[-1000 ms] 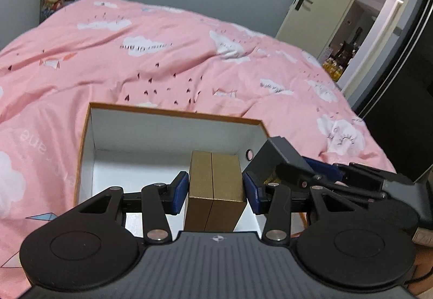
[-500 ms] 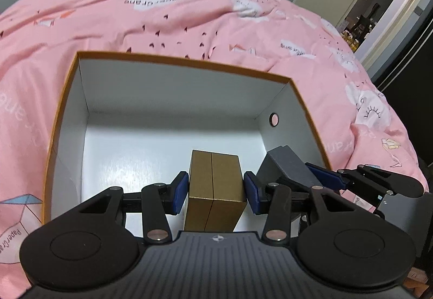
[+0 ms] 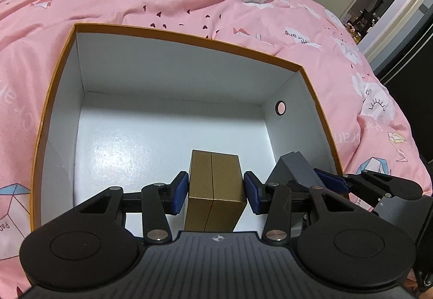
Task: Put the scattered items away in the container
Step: 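Lower the gold box into the box with the left tool while the right tool places the grey box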
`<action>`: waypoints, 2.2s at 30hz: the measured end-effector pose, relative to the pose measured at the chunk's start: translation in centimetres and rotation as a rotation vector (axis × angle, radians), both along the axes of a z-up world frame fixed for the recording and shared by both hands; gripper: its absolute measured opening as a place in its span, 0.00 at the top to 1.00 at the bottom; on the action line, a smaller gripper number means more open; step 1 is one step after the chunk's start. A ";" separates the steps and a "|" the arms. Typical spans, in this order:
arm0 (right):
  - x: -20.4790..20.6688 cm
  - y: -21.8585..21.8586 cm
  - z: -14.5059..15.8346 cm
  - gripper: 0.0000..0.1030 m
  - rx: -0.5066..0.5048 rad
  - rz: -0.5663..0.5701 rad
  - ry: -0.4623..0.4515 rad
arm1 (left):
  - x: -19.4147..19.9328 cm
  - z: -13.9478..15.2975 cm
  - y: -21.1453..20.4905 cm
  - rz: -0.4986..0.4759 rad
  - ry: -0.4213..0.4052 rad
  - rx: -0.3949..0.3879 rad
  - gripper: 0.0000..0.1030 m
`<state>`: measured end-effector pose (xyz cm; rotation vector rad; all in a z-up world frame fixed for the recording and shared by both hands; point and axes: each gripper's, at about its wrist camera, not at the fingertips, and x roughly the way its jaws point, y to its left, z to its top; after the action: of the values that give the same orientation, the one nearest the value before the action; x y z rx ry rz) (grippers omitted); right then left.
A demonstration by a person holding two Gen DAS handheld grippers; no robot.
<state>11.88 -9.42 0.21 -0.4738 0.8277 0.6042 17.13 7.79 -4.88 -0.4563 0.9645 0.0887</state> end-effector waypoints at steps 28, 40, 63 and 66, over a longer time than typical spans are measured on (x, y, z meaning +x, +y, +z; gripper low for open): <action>-1.8 -3.6 4.8 0.47 0.126 -0.028 -0.101 | 2.5 -2.0 -1.9 -0.044 0.119 -0.004 0.50; -0.2 -7.2 4.7 0.45 0.179 -0.171 -0.106 | 4.2 -2.7 -3.8 -0.085 0.162 -0.031 0.50; -0.4 -8.6 2.7 0.41 0.204 -0.193 -0.055 | 5.5 -4.3 -4.4 -0.059 0.169 -0.256 0.51; -0.5 -8.6 2.7 0.40 0.204 -0.194 -0.054 | 5.3 -4.4 -4.3 -0.059 0.164 -0.242 0.61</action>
<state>11.43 -18.02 2.90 -0.2194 0.7414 0.4876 22.43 3.51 -9.29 -0.6495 1.1556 -0.0456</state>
